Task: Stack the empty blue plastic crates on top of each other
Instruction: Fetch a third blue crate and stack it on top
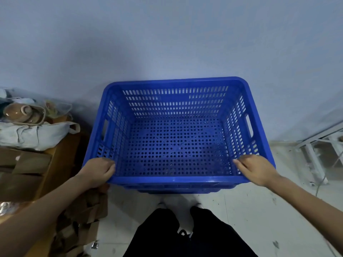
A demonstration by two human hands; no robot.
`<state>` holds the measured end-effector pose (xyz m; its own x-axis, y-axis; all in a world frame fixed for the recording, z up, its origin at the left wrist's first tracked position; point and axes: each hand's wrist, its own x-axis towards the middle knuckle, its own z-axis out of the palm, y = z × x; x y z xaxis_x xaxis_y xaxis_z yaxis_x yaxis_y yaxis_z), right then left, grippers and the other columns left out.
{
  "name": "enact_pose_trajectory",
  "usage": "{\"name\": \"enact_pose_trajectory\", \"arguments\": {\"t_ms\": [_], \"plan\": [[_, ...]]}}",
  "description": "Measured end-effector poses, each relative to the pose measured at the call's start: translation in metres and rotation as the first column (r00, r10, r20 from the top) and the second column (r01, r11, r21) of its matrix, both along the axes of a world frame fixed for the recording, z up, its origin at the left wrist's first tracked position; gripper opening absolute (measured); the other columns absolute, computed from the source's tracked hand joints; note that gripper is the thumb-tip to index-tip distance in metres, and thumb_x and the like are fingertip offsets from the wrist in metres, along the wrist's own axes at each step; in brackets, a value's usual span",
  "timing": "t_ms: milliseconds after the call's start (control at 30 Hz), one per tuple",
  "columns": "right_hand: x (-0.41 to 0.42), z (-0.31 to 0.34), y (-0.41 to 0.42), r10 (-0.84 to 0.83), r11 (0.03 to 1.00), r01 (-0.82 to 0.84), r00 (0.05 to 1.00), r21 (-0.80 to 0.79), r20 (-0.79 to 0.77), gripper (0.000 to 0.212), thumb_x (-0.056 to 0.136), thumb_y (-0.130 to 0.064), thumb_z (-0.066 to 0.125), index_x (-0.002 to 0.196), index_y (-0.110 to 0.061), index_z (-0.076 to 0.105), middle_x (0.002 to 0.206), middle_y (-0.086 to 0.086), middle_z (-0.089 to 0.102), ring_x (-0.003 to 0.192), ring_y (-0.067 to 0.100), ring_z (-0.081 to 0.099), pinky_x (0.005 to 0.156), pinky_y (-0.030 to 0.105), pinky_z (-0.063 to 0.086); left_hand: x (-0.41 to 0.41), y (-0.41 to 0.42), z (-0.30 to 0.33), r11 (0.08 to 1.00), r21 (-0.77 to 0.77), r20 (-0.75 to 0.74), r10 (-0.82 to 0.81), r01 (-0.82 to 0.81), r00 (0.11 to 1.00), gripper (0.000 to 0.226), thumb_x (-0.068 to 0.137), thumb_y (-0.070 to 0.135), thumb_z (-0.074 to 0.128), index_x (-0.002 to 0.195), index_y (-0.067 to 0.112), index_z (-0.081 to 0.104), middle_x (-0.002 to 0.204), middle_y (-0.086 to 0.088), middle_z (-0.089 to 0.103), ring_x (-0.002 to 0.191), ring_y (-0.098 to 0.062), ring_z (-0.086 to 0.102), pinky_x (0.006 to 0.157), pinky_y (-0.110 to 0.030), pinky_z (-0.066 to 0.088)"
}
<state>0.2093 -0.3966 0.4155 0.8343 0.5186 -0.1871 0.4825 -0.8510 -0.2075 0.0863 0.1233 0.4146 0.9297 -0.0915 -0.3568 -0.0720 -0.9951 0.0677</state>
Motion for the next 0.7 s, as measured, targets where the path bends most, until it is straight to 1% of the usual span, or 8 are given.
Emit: {"name": "enact_pose_trajectory", "arguments": {"t_ms": [67,200,300,433,500,600,633,700], "plan": [[0.001,-0.001,-0.012,0.046,0.999,-0.047,0.998,0.022,0.040,0.057,0.093,-0.055,0.013,0.060,-0.021,0.043,0.059,-0.003,0.052,0.054,0.014,0.050,0.054,0.036,0.047,-0.003,0.002,0.000,1.000,-0.010,0.035,-0.027,0.027,0.999,0.048,0.090,0.044,0.019,0.071,0.022,0.058,0.070,0.004,0.060,0.063,-0.011,0.056,0.064,-0.036,0.051],[0.000,-0.003,-0.007,-0.013,0.999,0.009,0.996,0.052,0.087,0.046,0.093,-0.048,0.027,0.058,-0.021,0.040,0.053,-0.006,0.044,0.049,0.012,0.045,0.044,0.029,0.038,-0.003,0.003,-0.004,0.998,-0.046,0.062,-0.036,0.039,0.997,0.037,0.090,0.039,0.026,0.069,0.026,0.053,0.069,0.007,0.058,0.062,-0.010,0.055,0.058,-0.033,0.049],[0.003,-0.005,-0.006,-0.032,0.997,0.025,0.995,0.074,0.093,0.040,0.091,-0.042,0.032,0.057,-0.022,0.036,0.052,-0.008,0.039,0.047,0.011,0.042,0.042,0.028,0.034,0.001,0.009,-0.007,0.997,-0.053,0.050,-0.046,0.048,0.998,0.035,0.090,0.039,0.027,0.069,0.026,0.052,0.067,0.006,0.056,0.060,-0.011,0.053,0.055,-0.033,0.048],[0.003,-0.004,-0.006,-0.052,0.997,0.049,0.997,0.057,0.065,0.039,0.088,-0.040,0.032,0.057,-0.019,0.040,0.053,-0.005,0.043,0.049,0.013,0.045,0.042,0.030,0.036,0.001,0.007,-0.008,0.997,-0.047,0.044,-0.057,0.059,0.997,0.035,0.089,0.038,0.027,0.070,0.025,0.054,0.068,0.005,0.057,0.061,-0.011,0.054,0.056,-0.033,0.048],[0.002,-0.001,-0.005,-0.042,0.999,0.041,0.998,0.029,0.039,0.037,0.086,-0.040,0.030,0.056,-0.020,0.038,0.053,-0.005,0.043,0.049,0.014,0.045,0.042,0.030,0.036,0.001,0.007,-0.008,0.998,-0.042,0.012,-0.040,0.041,0.999,0.039,0.089,0.041,0.024,0.069,0.024,0.053,0.067,0.004,0.057,0.060,-0.010,0.053,0.057,-0.034,0.049],[0.003,0.005,0.000,-0.007,0.997,0.005,1.000,-0.073,-0.026,0.036,0.082,-0.040,0.025,0.056,-0.020,0.039,0.055,-0.002,0.046,0.052,0.016,0.046,0.043,0.031,0.035,0.006,0.003,0.000,0.999,0.000,-0.112,-0.054,0.055,0.992,0.045,0.086,0.047,0.020,0.071,0.024,0.056,0.070,0.003,0.059,0.063,-0.010,0.055,0.061,-0.034,0.050],[0.007,0.007,0.003,0.011,0.995,-0.010,1.000,-0.099,0.012,0.035,0.081,-0.039,0.027,0.058,-0.019,0.043,0.058,-0.003,0.049,0.054,0.017,0.048,0.043,0.029,0.036,0.012,0.001,0.004,0.997,0.034,-0.109,-0.070,0.074,0.992,0.044,0.085,0.048,0.022,0.072,0.024,0.057,0.071,0.004,0.059,0.065,-0.011,0.056,0.062,-0.034,0.051],[0.025,0.011,0.011,0.047,0.994,-0.027,0.979,-0.102,0.197,0.025,0.081,-0.032,0.042,0.068,-0.017,0.057,0.070,-0.003,0.057,0.067,0.022,0.056,0.048,0.030,0.042,0.033,-0.003,0.016,0.994,0.088,0.041,-0.069,0.065,0.997,0.036,0.084,0.045,0.031,0.076,0.022,0.057,0.075,0.006,0.057,0.070,-0.013,0.057,0.062,-0.033,0.050]]}}
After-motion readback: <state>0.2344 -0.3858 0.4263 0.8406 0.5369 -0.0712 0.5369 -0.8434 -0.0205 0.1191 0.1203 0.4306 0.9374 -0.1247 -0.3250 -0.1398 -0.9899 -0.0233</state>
